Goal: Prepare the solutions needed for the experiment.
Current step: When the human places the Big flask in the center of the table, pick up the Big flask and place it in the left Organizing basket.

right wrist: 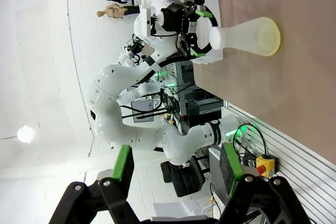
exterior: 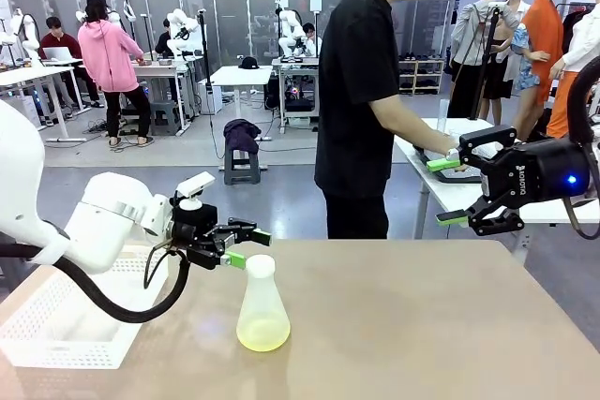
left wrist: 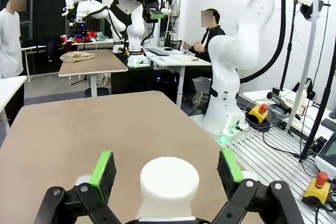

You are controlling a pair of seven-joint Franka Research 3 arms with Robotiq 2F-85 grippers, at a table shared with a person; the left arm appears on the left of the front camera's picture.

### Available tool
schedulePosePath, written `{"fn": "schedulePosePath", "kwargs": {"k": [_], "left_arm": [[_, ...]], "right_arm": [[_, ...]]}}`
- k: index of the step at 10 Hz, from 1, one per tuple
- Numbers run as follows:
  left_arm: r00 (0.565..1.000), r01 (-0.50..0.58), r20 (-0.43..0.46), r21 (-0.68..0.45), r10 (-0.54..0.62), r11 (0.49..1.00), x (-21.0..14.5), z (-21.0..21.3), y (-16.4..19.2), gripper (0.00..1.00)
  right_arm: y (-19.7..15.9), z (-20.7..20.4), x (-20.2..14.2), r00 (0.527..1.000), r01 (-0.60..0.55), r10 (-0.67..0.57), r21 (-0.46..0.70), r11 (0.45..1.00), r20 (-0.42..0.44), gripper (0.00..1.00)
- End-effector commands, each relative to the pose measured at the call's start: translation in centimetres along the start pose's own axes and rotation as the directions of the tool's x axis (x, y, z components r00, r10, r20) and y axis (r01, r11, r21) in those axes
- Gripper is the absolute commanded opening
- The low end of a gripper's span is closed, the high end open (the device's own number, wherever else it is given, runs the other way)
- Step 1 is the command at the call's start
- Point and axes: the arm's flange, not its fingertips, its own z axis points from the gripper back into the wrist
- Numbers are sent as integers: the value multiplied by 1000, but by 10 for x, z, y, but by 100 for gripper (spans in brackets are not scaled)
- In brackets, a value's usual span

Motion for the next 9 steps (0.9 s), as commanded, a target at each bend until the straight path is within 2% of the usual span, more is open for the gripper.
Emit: {"fn": "schedulePosePath", "kwargs": {"k": [1, 6, 9], "left_arm": [[1000, 4, 4, -54, -4, 999, -2, 3, 5, 100], [999, -36, -30, -95, 34, 995, -28, 11, 15, 100], [996, -85, -5, -119, 85, 989, -43, 11, 20, 100]], "right_arm": [[2, 0, 0, 1000, -3, 3, 12, 1000, 1, 83], [2, 0, 0, 1000, -3, 3, 12, 1000, 1, 83], [2, 0, 0, 1000, -3, 3, 12, 1000, 1, 83]]}}
